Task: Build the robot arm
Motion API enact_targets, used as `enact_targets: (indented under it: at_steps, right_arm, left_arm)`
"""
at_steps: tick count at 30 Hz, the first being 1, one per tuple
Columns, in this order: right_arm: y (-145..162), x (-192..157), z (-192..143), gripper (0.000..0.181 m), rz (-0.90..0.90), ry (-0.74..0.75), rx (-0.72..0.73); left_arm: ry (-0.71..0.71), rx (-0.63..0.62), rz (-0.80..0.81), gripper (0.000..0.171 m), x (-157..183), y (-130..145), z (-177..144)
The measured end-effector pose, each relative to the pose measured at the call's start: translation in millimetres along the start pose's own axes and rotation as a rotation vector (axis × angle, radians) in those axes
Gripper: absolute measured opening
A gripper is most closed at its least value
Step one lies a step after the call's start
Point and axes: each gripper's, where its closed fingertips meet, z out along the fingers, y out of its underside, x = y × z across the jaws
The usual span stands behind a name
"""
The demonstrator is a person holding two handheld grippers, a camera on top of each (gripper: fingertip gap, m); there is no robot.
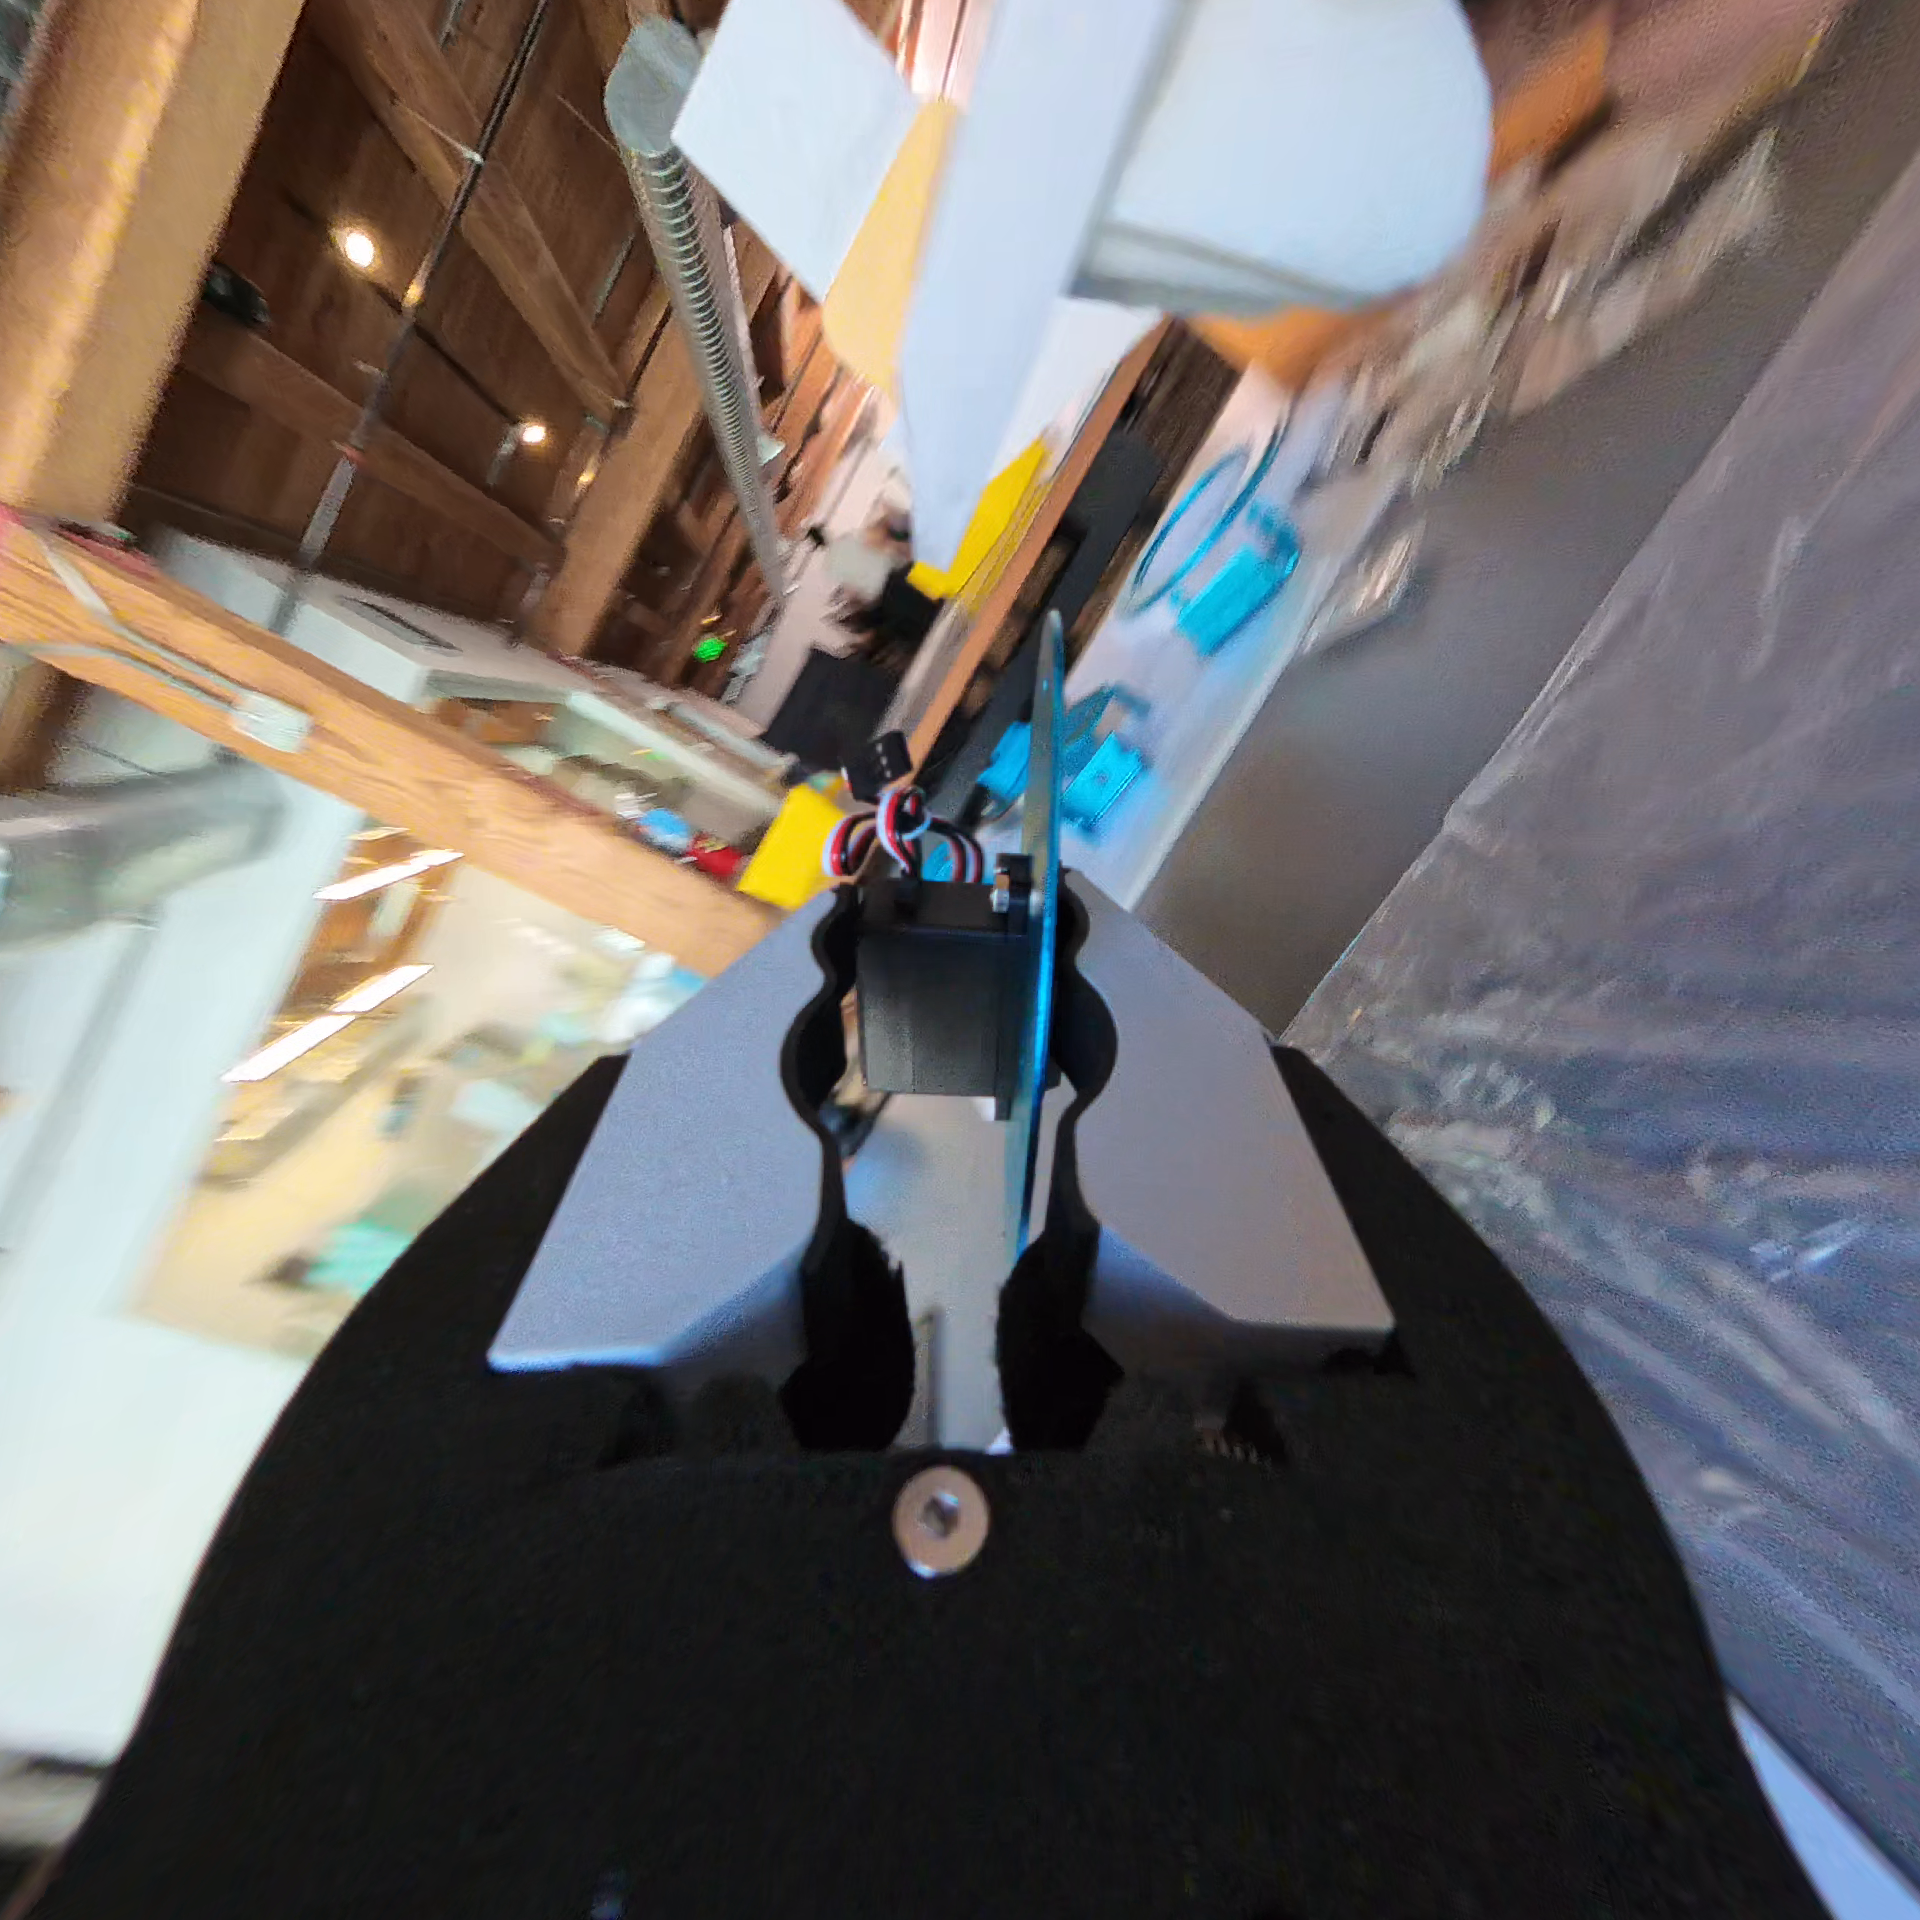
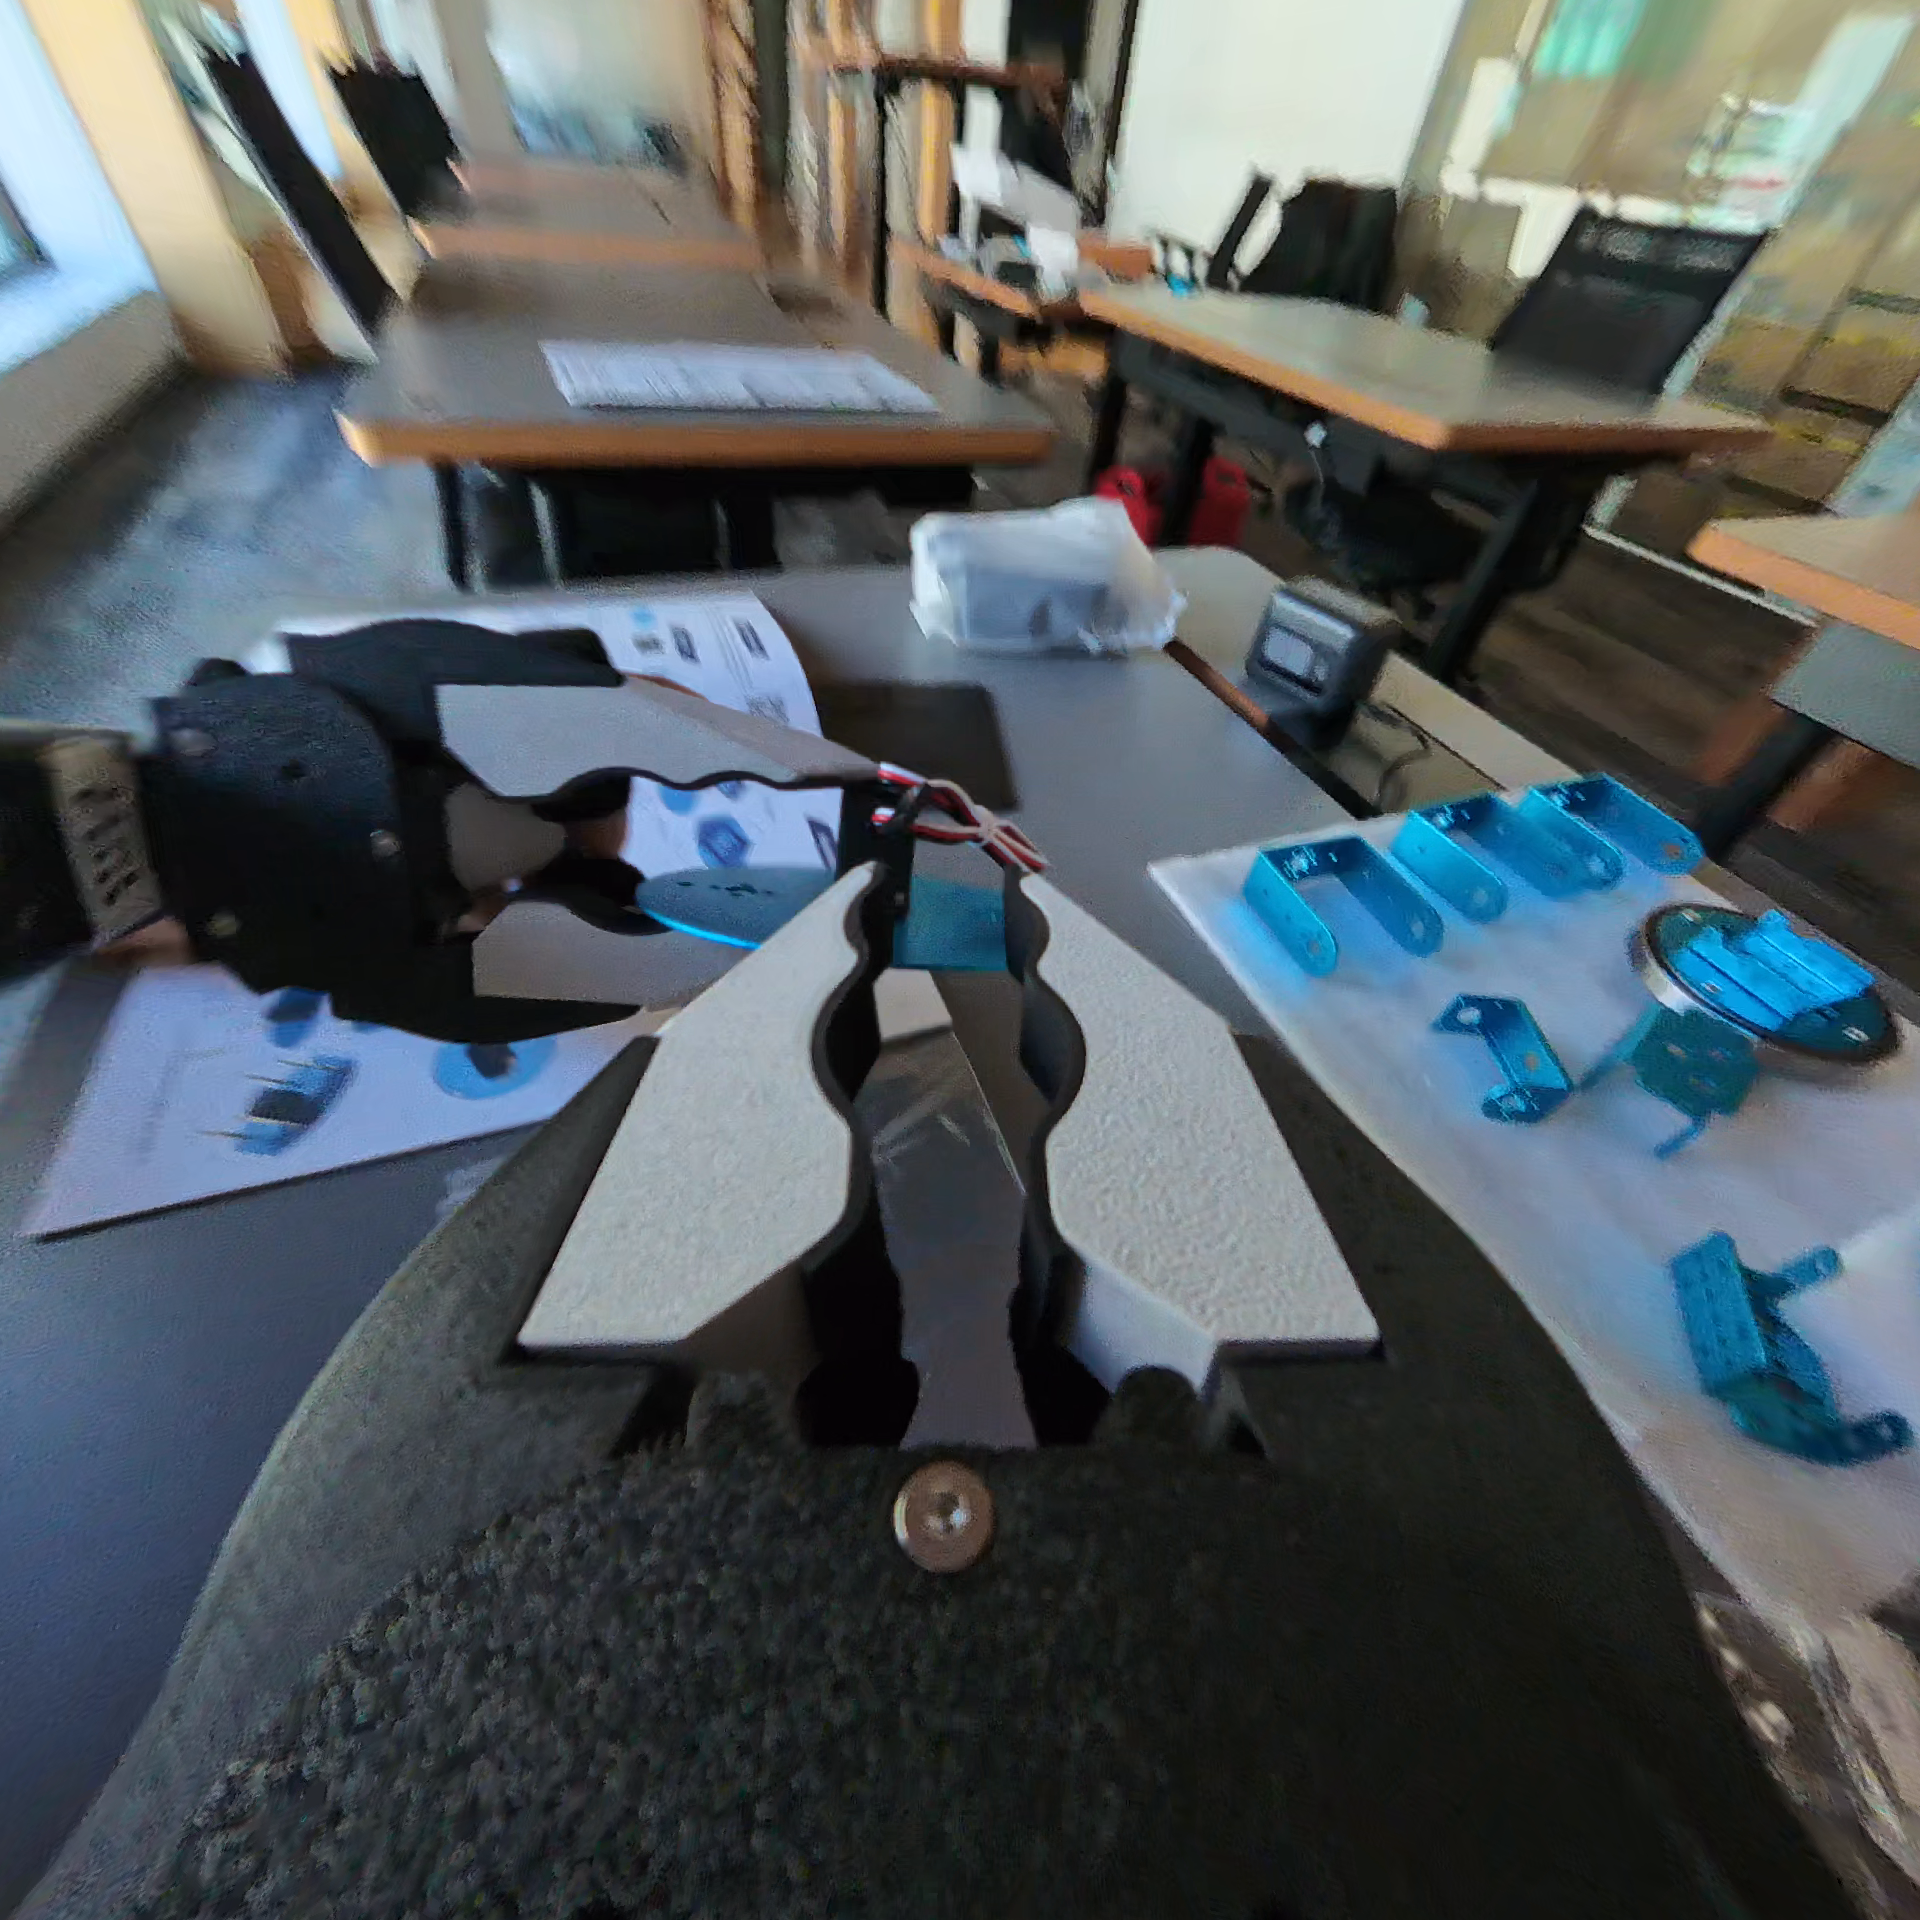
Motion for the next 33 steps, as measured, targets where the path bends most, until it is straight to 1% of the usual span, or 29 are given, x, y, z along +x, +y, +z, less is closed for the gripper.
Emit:
enact_targets:
  at_steps: [2, 3, 5, 6, 7, 8, 9, 11, 12, 13, 15, 17, 18, 20, 24, 26, 29, 33]
  right_arm:
    - [-4, 2, -5, 0.038, 0.022, -0.047, 0.064]
    - [-3, 0, -6, 0.041, -0.004, -0.059, 0.09]
    - [-7, -13, -9, 0.045, -0.165, -0.11, 0.17]
    - [-12, -19, -13, 0.042, -0.237, -0.13, 0.22]
    - [-12, -24, -17, 0.038, -0.274, -0.165, 0.227]
    - [-9, -28, -19, 0.041, -0.285, -0.215, 0.196]
    - [-7, -31, -23, 0.04, -0.263, -0.273, 0.168]
    - [0, -38, -33, 0.032, -0.168, -0.413, 0.107]
    - [7, -38, -36, 0.033, -0.138, -0.443, 0.061]
    - [15, -38, -37, 0.033, -0.139, -0.449, 0.024]
    - [29, -43, -36, 0.031, -0.199, -0.441, 0.008]
    - [37, -47, -36, 0.011, -0.277, -0.408, 0.018]
    - [41, -51, -38, 0.004, -0.313, -0.414, 0.015]
    - [48, -53, -40, 0.003, -0.327, -0.406, -0.015]
    - [61, -64, -52, 0.0, -0.244, -0.478, -0.109]
    - [68, -67, -57, 0.0, -0.284, -0.464, -0.116]
    - [77, -72, -61, 0.0, -0.349, -0.423, -0.098]
    - [80, -70, -66, 0.0, -0.341, -0.402, -0.105]
  left_arm:
    - [0.067, 0.049, -0.225, 0.035, -8, -5, -1]
    - [0.134, 0.074, -0.338, 0.035, -8, -8, -2]
    - [0.274, 0.187, -0.506, 0.035, -5, -20, -8]
    - [0.317, 0.232, -0.549, 0.035, -4, -23, -11]
    - [0.358, 0.264, -0.567, 0.035, -2, -26, -14]
    - [0.393, 0.285, -0.581, 0.035, 2, -28, -16]
    - [0.429, 0.3, -0.605, 0.035, 6, -29, -17]
    - [0.525, 0.334, -0.671, 0.035, 15, -36, -22]
    - [0.569, 0.352, -0.692, 0.035, 20, -40, -25]
    - [0.601, 0.365, -0.704, 0.035, 24, -43, -27]
    - [0.677, 0.379, -0.713, 0.035, 35, -49, -32]
    - [0.731, 0.365, -0.702, 0.035, 46, -51, -35]
    - [0.738, 0.355, -0.696, 0.035, 51, -50, -35]
    - [0.777, 0.348, -0.693, 0.035, 58, -50, -36]
    - [0.859, 0.325, -0.668, 0.036, 76, -54, -42]
    - [0.891, 0.305, -0.653, 0.037, 85, -54, -43]
    - [0.88, 0.282, -0.604, 0.04, 95, -54, -43]
    - [0.779, 0.249, -0.546, 0.052, 92, -54, -37]
